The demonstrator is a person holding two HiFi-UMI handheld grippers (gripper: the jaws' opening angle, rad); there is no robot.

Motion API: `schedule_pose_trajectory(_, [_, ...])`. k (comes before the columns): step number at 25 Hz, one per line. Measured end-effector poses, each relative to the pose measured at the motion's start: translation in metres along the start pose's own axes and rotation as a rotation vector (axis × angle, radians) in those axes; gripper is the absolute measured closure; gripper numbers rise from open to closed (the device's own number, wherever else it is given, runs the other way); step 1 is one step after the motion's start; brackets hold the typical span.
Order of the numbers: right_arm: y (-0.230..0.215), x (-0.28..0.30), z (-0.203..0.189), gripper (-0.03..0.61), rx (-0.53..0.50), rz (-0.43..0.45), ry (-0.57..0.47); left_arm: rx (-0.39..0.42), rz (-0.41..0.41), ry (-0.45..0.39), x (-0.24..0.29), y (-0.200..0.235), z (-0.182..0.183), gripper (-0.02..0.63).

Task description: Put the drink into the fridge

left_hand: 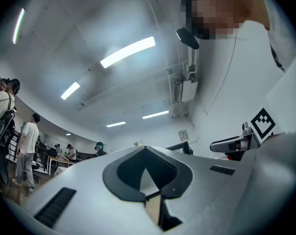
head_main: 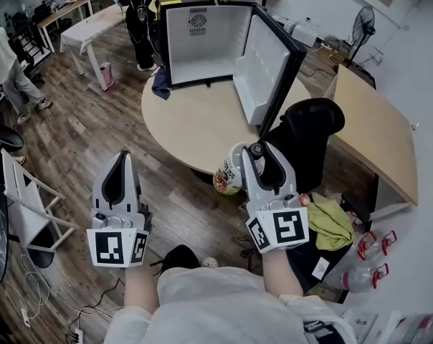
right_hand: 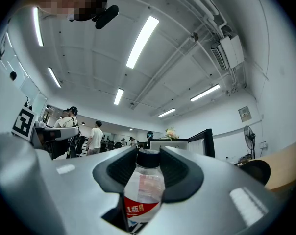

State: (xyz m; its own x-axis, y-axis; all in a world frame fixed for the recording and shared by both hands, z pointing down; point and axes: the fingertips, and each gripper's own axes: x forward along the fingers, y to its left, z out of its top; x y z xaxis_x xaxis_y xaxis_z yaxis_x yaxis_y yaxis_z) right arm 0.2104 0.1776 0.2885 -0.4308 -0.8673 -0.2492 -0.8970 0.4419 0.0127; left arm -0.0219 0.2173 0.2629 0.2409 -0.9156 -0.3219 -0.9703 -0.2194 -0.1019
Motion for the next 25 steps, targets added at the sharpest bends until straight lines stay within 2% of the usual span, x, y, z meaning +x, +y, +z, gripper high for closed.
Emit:
schedule_pose_trajectory(9, [-0.007,0.045,-0.014,0.420,0.005,-0.008,0.006,-0.001,-0.021,-0.001,0.041,0.021,-0.017,0.606])
schedule_pose_trajectory(19, [-0.010,0.134,-0.029,0.420,-0.009,-0.070,-0.013,0.020,-0.034,-0.007,0.113,0.091,-0.040,0.606])
schedule_pose_trajectory(25, [-0.009,0.181,-0.041,0.420,-0.014,-0.099,-0.008,-0.004,-0.060,-0.032,0.152,0.126,-0.052,0.606])
